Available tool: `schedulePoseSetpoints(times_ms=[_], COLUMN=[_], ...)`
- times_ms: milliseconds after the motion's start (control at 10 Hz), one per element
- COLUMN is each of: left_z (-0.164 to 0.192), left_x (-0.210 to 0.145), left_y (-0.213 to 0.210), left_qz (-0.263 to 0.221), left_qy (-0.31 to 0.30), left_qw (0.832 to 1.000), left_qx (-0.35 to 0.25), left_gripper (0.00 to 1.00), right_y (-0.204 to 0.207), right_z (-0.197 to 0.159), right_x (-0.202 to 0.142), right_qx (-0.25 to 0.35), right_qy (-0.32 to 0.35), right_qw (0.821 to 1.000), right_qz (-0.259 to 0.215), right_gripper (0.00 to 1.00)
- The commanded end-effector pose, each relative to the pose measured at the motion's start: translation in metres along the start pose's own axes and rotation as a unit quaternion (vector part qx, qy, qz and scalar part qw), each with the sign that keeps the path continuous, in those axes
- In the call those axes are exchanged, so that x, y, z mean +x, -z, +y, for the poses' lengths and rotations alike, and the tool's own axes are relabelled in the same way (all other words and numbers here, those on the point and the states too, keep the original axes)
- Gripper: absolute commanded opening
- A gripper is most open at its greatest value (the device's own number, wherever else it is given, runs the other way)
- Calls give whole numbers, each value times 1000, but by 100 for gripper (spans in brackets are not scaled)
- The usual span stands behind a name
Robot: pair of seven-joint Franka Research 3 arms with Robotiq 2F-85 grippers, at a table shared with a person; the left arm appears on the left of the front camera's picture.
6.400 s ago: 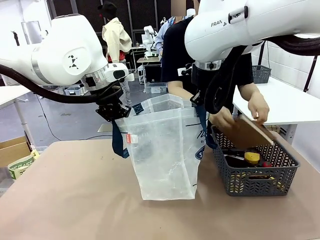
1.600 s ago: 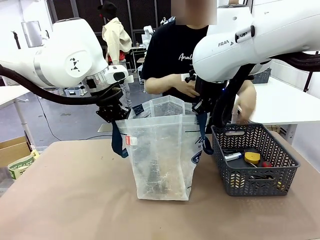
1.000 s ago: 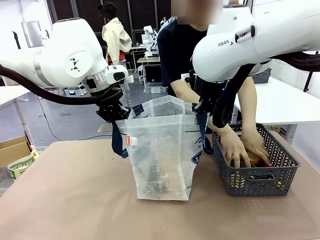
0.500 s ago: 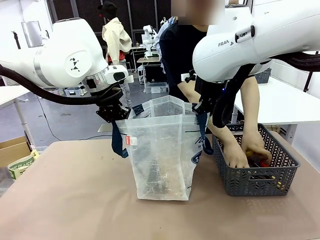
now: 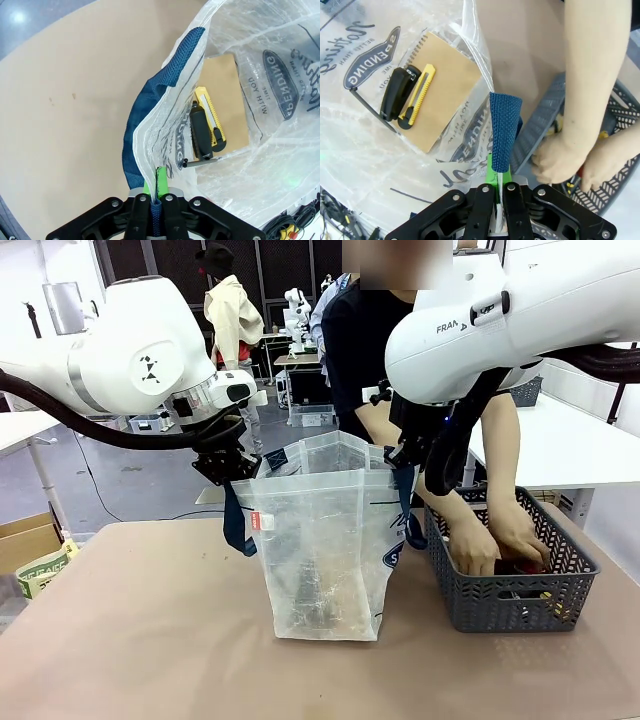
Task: Transfer purchased items from the store into the shopping bag.
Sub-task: Move the Reusable shopping bag to the right side of the table.
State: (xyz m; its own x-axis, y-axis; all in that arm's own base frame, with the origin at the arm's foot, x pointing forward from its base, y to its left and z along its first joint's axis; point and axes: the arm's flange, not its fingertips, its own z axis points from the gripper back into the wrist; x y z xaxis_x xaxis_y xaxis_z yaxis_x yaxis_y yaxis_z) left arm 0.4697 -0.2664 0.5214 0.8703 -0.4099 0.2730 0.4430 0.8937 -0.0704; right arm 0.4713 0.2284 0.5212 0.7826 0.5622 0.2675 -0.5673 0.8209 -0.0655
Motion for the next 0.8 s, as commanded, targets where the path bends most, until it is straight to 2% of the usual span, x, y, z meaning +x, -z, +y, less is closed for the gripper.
schedulePoseSetpoints(times_ms=[0,700], left_z=[0,0], left_x=[0,0], left_y=[0,0], left_qz=[0,0], left_qy=[-4,-4], left_qw=[1000,1000], left_qx=[0,0], left_gripper=[0,0], right_y=[1,1], right_z=[0,0], right_x=[0,0], right_qx=[0,0], right_qy=[2,2], right_qw=[1000,1000], right_qz=[1,1], right_gripper=[0,0])
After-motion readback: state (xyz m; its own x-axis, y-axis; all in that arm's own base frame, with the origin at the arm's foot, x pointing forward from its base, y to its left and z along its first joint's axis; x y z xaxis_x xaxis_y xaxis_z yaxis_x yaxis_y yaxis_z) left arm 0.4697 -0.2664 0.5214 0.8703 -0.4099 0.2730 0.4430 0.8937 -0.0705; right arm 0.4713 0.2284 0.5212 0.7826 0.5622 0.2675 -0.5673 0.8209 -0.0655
